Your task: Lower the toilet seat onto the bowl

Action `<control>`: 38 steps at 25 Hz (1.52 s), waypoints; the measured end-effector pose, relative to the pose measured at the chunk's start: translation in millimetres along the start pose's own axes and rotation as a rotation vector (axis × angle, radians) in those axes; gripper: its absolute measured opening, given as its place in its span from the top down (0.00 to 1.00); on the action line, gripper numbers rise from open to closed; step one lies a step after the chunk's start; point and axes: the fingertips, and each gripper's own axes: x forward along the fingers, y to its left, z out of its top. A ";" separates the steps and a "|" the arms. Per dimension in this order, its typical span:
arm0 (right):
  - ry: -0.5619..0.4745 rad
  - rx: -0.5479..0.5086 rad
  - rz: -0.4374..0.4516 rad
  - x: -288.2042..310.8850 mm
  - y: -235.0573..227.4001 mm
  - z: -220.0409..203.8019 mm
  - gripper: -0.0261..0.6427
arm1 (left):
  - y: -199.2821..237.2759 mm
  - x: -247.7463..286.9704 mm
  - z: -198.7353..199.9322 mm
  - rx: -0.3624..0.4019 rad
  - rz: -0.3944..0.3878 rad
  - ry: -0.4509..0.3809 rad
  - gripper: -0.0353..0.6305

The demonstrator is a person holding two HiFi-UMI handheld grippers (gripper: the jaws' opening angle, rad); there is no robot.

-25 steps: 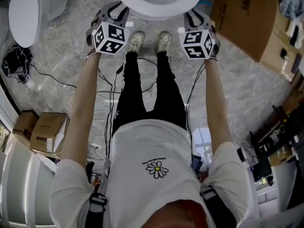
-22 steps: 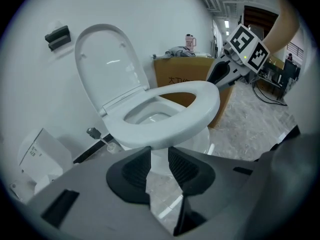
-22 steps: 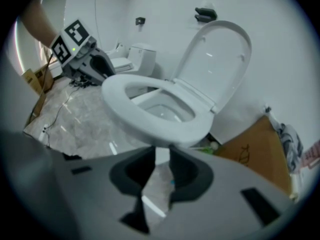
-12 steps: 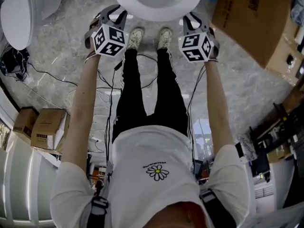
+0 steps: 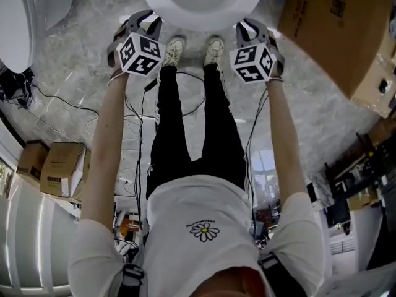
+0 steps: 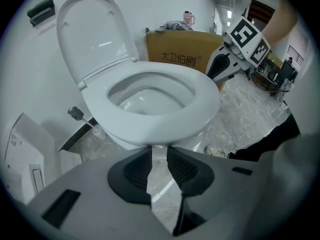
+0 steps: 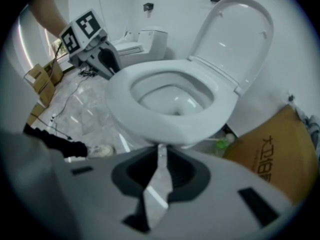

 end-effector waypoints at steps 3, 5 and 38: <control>0.006 0.026 -0.002 9.1 1.0 -4.1 0.86 | -1.4 9.2 -4.2 -0.023 -0.016 0.011 0.78; 0.012 0.032 0.003 14.0 2.1 -5.4 0.86 | -1.5 14.0 -7.0 -0.023 -0.023 0.031 0.78; -0.329 0.265 -0.299 -193.1 -97.1 159.2 0.91 | 80.6 -191.0 127.3 -0.486 0.251 -0.363 0.92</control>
